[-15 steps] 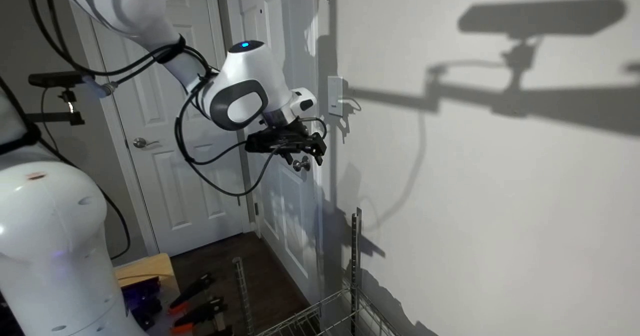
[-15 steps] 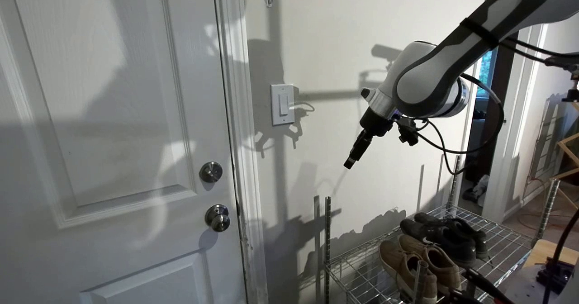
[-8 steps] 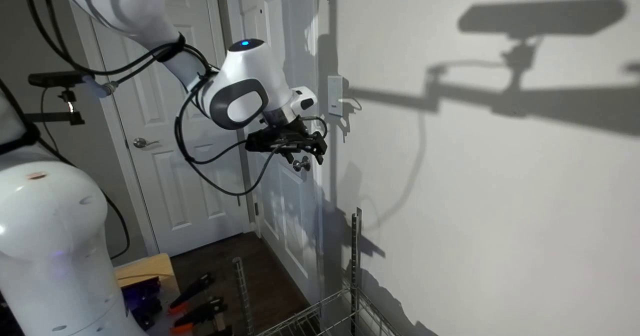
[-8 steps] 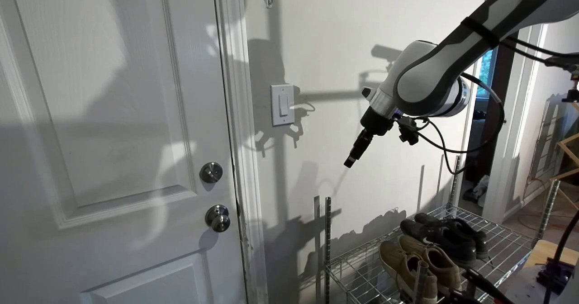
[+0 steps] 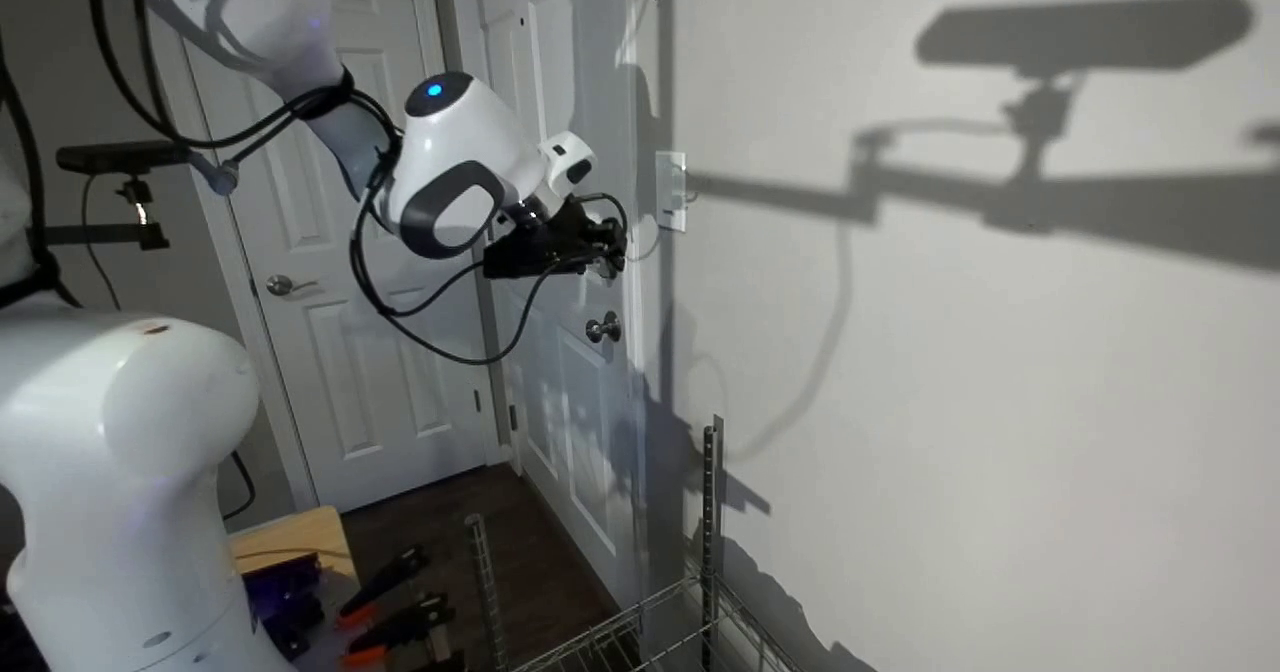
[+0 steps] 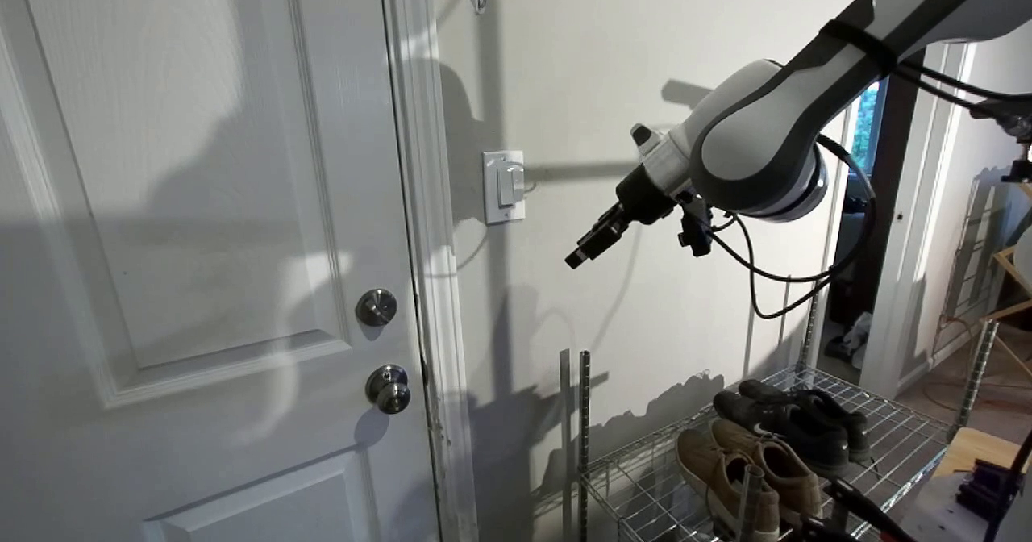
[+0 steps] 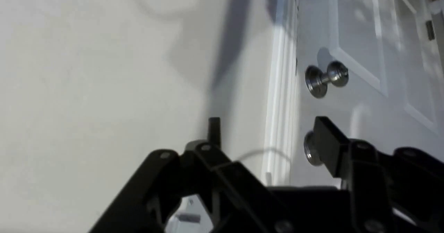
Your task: Switch on the light
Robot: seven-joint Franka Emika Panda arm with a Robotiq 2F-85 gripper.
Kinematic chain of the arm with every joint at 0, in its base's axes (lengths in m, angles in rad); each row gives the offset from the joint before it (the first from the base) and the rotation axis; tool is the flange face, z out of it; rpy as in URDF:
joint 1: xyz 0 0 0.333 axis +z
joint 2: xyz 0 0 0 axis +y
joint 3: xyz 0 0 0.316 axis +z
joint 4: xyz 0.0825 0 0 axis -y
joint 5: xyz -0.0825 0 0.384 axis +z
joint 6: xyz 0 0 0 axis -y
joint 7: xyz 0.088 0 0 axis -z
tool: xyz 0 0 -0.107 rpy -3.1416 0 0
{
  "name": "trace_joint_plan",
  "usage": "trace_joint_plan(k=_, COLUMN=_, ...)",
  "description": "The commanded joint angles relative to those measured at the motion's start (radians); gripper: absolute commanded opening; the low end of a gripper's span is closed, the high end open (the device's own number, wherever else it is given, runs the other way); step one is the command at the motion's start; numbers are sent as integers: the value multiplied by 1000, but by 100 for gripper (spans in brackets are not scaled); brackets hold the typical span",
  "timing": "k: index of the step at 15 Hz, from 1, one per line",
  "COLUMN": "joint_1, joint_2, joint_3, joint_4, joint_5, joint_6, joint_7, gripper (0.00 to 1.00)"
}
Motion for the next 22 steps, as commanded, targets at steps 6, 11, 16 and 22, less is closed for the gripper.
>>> trace_joint_plan(k=6, joint_1=404, joint_2=-51, joint_3=-405, joint_4=102, joint_5=-248, joint_6=166, joint_7=87, gripper=9)
trace_joint_plan(k=11, joint_1=604, joint_2=-66, joint_3=-651, joint_4=188, joint_5=-330, joint_6=153, joint_7=80, gripper=5)
trace_joint_plan(k=16, joint_1=792, joint_2=-91, joint_3=-856, joint_4=210, joint_5=-336, joint_6=152, joint_7=60, gripper=8)
trace_joint_plan(k=22, joint_1=1009, joint_2=-111, joint_3=-1077, joint_4=329, joint_5=-344, joint_6=152, joint_7=38, gripper=6)
